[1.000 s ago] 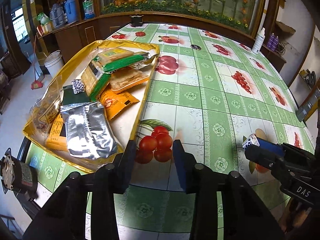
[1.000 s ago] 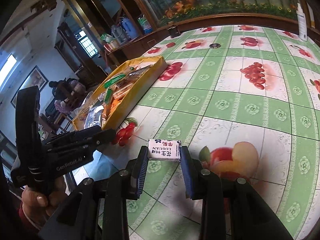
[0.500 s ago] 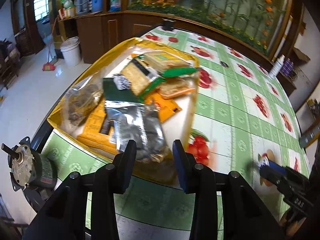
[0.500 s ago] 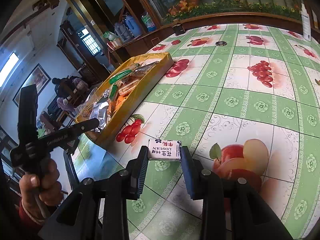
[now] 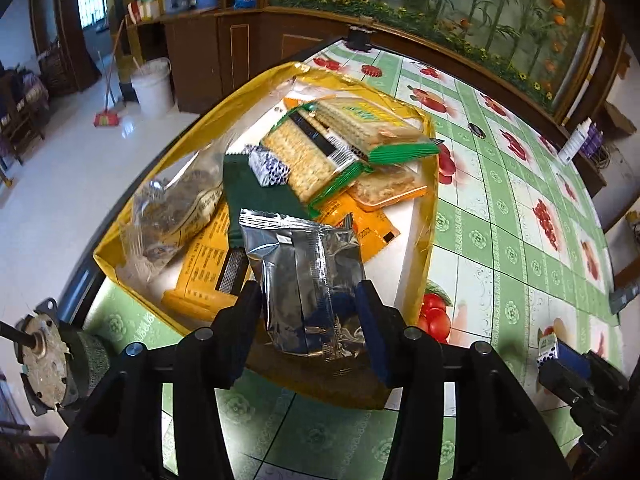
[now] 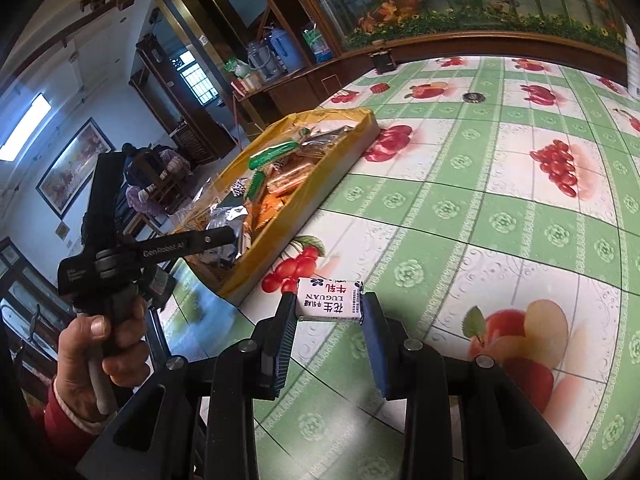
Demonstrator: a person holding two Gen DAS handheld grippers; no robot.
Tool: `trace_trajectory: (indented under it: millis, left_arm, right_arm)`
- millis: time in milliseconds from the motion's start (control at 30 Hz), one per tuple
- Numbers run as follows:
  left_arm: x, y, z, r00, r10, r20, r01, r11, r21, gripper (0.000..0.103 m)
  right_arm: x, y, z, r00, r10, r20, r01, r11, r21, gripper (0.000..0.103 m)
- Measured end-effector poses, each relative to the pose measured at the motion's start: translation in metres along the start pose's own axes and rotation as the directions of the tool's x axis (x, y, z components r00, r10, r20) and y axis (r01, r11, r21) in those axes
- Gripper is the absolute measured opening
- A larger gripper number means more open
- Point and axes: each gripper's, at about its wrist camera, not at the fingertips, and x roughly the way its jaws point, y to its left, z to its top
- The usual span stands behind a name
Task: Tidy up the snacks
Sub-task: 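Lower the silver bag into the tray with the left tool while the right tool carries the milk-candy box there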
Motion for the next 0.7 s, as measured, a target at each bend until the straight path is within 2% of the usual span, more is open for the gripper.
trace_trajectory:
  millis: [67,100,167,700]
  left_arm:
    - [-0.002,-0.005,0.0,1.0,0.018,0.013,-0.018,0.999,0.026,0.046]
    - [-0.002,-0.006,0.0,0.999,0.032,0.02,-0.032,0.999,0.036,0.04]
    - [-0.002,-0.007,0.001,0.998,0.051,0.03,-0.052,0.997,0.055,0.036]
    - [-0.005,0.01,0.008,0.999,0.044,0.031,-0.045,0.999,0.024,0.036]
  right_arm:
    - [0.004,0.004,0.003,1.0,-0.001,-0.003,0.001,1.0,-0.011,0.034]
    - [0.006,0.006,0.005,1.0,-0.002,-0.004,0.002,1.0,-0.014,0.034]
    - [0.009,0.009,0.009,1.0,0.001,-0.007,-0.001,1.0,-0.017,0.034]
    - [0.046,0.054,0.054,1.0,0.031,0.003,-0.03,0.99,-0.135,0.034]
